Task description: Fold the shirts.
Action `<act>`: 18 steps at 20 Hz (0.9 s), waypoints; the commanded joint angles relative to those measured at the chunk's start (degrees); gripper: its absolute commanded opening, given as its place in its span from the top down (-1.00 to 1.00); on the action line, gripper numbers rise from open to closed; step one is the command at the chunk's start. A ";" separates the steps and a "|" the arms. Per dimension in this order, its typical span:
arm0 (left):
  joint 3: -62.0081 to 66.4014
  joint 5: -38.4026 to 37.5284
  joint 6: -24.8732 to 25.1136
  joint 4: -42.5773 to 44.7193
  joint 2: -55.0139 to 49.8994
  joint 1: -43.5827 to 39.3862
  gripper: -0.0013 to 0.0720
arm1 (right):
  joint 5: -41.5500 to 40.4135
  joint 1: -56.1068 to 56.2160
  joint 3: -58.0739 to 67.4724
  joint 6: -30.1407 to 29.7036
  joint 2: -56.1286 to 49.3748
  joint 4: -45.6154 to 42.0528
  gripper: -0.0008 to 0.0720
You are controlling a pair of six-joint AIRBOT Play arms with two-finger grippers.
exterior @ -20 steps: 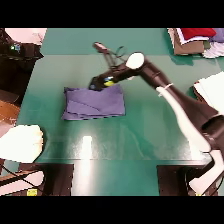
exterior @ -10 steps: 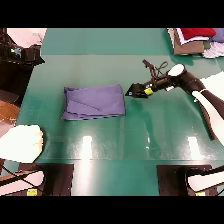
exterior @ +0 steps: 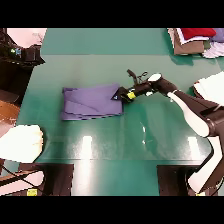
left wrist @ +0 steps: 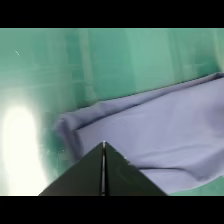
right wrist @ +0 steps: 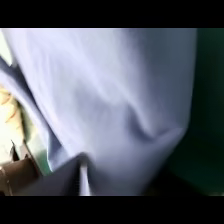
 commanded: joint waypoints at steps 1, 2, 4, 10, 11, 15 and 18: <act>-0.02 -0.33 -0.02 -2.19 0.04 -0.13 0.90 | 0.61 3.23 5.55 -1.90 -2.99 1.90 0.55; -0.02 -0.39 -0.02 -2.56 0.04 -0.61 0.90 | 0.66 3.30 6.84 -2.58 -2.97 1.64 0.74; -0.02 -0.37 0.00 -2.51 0.04 -2.82 0.90 | 1.97 1.92 10.10 -2.16 -2.69 -0.42 0.94; 0.00 2.93 0.00 -2.54 0.04 -13.40 0.90 | 8.17 -12.70 16.94 4.76 7.26 -20.31 0.94; 0.00 3.87 -0.02 -2.54 0.04 -14.69 0.90 | 8.68 -16.00 16.90 5.25 9.55 -22.88 0.94; 0.00 6.51 -0.17 -2.54 0.04 -18.25 0.90 | 9.51 -30.73 16.90 5.84 16.70 -29.46 0.93; 0.00 7.65 -0.50 -2.62 0.04 -20.15 0.90 | 7.08 -41.18 16.87 5.77 18.82 -29.40 0.94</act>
